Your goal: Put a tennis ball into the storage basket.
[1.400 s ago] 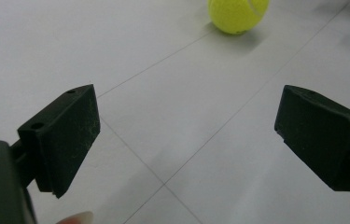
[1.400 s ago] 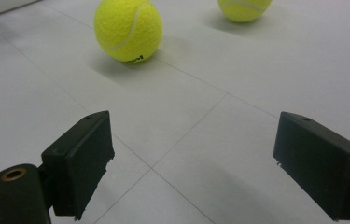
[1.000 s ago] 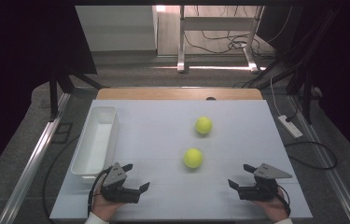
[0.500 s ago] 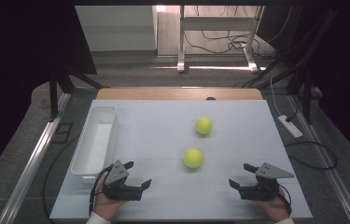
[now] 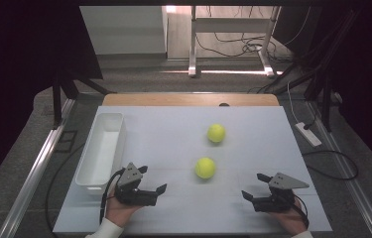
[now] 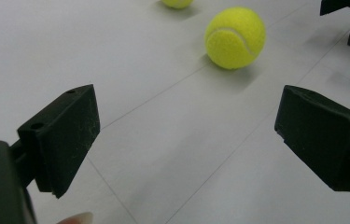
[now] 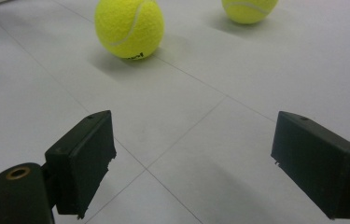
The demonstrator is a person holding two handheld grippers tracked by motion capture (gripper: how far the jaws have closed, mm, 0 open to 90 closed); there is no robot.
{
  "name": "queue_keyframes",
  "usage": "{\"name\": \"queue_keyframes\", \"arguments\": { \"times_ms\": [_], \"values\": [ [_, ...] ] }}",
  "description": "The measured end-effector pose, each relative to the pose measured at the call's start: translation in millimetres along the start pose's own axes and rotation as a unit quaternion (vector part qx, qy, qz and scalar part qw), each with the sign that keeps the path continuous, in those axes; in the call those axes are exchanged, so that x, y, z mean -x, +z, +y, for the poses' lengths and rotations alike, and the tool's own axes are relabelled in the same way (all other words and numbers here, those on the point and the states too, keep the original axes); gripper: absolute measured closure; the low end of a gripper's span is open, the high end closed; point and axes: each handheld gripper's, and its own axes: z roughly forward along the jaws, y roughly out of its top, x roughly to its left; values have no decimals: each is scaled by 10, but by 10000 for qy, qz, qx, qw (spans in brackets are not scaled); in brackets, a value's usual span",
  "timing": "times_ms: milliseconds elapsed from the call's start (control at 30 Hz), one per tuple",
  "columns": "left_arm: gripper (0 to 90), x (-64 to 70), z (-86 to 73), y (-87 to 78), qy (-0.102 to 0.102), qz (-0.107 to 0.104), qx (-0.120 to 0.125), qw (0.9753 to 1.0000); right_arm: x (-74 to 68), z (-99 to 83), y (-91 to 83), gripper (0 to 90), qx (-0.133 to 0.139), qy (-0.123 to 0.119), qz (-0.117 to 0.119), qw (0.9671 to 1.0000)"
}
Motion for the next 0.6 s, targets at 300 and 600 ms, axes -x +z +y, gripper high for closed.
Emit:
{"name": "queue_keyframes", "arguments": {
  "times_ms": [300, 600],
  "values": [
    [74, -8, 52, 44, -89, -23, -34, 10000, 13, 19, 13, 137, 54, -17, 25, 10000],
    [74, -23, 87, 64, -46, -118, -91, 9999, -3, 20, 1, 137, 61, 8, 26, 10000]
  ]
}}
